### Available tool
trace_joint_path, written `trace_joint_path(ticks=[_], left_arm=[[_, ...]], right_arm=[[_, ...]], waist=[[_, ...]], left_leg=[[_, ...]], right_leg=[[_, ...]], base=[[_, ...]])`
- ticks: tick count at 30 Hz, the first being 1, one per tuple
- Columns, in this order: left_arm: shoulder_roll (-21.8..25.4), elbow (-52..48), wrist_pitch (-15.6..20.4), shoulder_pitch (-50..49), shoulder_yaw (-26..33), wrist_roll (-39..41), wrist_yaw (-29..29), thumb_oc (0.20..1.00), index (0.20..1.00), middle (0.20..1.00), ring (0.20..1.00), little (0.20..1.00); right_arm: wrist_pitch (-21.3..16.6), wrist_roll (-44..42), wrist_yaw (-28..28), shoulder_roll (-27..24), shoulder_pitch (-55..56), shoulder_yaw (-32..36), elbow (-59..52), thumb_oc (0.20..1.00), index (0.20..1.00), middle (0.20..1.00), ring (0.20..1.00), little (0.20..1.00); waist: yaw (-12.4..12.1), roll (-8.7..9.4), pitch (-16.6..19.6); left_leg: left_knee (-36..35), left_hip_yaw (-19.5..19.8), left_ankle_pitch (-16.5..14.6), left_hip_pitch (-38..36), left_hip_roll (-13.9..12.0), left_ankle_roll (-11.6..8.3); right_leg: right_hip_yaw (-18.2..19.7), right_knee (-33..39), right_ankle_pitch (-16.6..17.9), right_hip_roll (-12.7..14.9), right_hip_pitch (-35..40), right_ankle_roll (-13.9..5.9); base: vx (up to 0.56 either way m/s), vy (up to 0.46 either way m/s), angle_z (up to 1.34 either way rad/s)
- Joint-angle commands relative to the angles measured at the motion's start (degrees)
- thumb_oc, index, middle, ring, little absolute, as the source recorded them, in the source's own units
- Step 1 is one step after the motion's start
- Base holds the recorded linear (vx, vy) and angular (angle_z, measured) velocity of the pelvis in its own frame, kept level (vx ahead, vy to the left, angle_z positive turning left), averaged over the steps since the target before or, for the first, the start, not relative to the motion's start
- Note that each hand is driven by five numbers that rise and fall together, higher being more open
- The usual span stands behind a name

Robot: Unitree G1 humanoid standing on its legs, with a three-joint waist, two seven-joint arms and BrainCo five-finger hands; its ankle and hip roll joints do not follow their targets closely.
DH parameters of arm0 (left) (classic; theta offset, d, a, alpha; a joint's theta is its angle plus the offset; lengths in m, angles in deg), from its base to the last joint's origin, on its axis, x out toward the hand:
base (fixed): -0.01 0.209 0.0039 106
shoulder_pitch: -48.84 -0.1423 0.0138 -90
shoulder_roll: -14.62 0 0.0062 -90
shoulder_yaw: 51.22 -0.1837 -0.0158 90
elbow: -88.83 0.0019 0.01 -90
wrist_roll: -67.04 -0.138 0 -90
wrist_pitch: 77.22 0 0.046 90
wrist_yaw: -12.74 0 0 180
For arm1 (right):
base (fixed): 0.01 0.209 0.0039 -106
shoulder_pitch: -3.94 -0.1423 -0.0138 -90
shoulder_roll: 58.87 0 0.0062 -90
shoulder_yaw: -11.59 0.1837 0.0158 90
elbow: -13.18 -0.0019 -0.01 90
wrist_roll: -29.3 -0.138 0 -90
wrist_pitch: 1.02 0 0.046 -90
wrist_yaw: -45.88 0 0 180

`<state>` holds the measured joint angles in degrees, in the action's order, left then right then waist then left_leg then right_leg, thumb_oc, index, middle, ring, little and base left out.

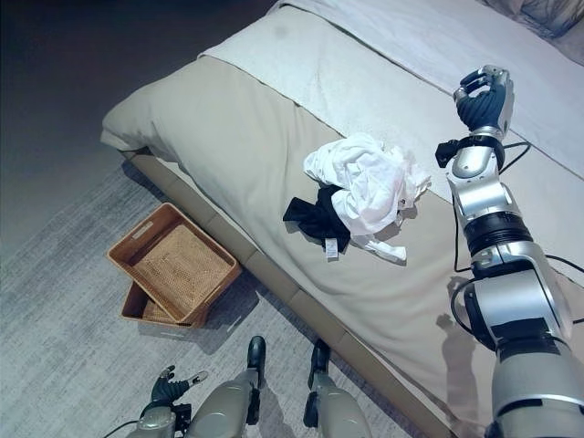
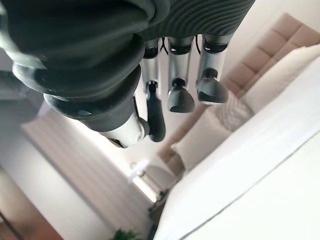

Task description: Pick up clothes into the bucket

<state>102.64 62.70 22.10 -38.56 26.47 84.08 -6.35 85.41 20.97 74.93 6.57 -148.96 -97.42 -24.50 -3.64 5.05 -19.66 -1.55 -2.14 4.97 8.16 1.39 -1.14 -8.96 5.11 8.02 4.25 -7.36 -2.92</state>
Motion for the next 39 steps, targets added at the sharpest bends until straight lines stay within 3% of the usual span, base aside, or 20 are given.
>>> trace_joint_path(ticks=[1,10,16,24,33,35,37,39], left_arm=[[-2.1,0.9,0.1,0.0,-2.2,0.7,0.6,1.0,1.0,1.0,1.0,1.0],[-1.6,0.6,-0.2,1.0,-3.2,1.4,1.3,1.0,1.0,1.0,1.0,1.0],[-2.6,0.5,-0.4,3.0,-5.4,2.4,1.3,1.0,1.0,1.0,1.0,1.0],[-2.9,-1.8,0.4,6.7,-8.0,3.7,0.6,1.0,1.0,1.0,1.0,1.0],[-2.9,-1.8,0.4,6.6,-8.0,3.7,0.6,1.0,1.0,1.0,1.0,1.0],[-3.1,-5.3,1.4,9.0,-10.4,4.7,0.0,1.0,1.0,1.0,1.0,1.0],[-2.1,-13.1,2.9,10.8,-13.6,4.9,-1.7,1.0,1.0,1.0,1.0,1.0],[-2.1,-13.4,3.0,11.3,-13.7,5.3,-2.0,1.0,1.0,1.0,1.0,1.0]], right_arm=[[-1.3,3.5,0.0,-3.6,-5.9,-4.4,-1.6,1.0,1.0,1.0,1.0,1.0],[1.9,8.0,-4.0,-2.7,-5.6,-9.6,8.6,1.0,1.0,1.0,1.0,1.0],[3.2,8.6,-4.0,0.6,-4.7,-8.8,19.1,1.0,1.0,1.0,1.0,1.0],[3.8,8.2,-3.5,2.4,-7.8,-9.4,24.7,1.0,1.0,1.0,1.0,1.0],[3.8,8.2,-3.5,2.4,-7.8,-9.5,24.7,1.0,1.0,1.0,1.0,1.0],[3.8,6.8,-2.0,1.3,-10.5,-9.8,26.6,1.0,1.0,1.0,1.0,1.0],[3.7,4.3,0.5,-3.6,-16.4,-11.2,29.5,1.0,1.0,1.0,1.0,1.0],[3.8,4.4,0.7,-4.2,-17.4,-11.9,29.9,1.0,1.0,1.0,1.0,1.0]], waist=[[0.1,1.41,1.4],[-1.2,1.27,-1.1],[-2.8,-0.06,-3.9],[-4.6,-1.46,-7.2],[-4.7,-1.46,-7.3],[-5.6,-2.54,-9.4],[-6.1,-5.49,-10.1],[-6.1,-5.87,-10.1]], left_leg=[[1.6,3.6,-0.8,2.4,0.3,-0.16],[1.1,5.1,1.1,5.4,-0.1,-0.6],[-0.1,7.6,2.8,8.2,0.0,-1.02],[-1.2,9.6,4.6,12.1,0.4,-1.74],[-1.2,9.6,4.4,12.0,0.3,-1.79],[-2.3,10.2,5.7,15.1,0.6,-2.47],[-1.5,11.0,6.0,24.2,1.3,-2.29],[-1.4,11.1,6.1,25.4,1.3,-2.14]], right_leg=[[-0.8,-6.0,-3.8,3.1,-1.6,-4.16],[-2.3,-6.2,-3.4,2.9,-4.0,-4.08],[-5.1,-6.6,-3.7,3.4,-5.8,-4.1],[-7.4,-6.0,-3.2,3.8,-8.4,-4.41],[-7.3,-6.1,-3.3,3.8,-8.3,-4.38],[-8.2,-5.1,-2.5,3.9,-10.7,-4.65],[-8.3,-8.5,-4.2,4.5,-20.3,-4.15],[-8.1,-9.7,-4.6,4.6,-22.3,-3.99]], base=[[0.0,0.0,0.0],[0.0,-0.012,0.07],[0.02,-0.024,0.18],[0.03,-0.025,0.23],[0.0,-0.002,0.04],[0.07,-0.057,0.02],[0.09,-0.005,0.19],[0.02,0.024,0.17]])
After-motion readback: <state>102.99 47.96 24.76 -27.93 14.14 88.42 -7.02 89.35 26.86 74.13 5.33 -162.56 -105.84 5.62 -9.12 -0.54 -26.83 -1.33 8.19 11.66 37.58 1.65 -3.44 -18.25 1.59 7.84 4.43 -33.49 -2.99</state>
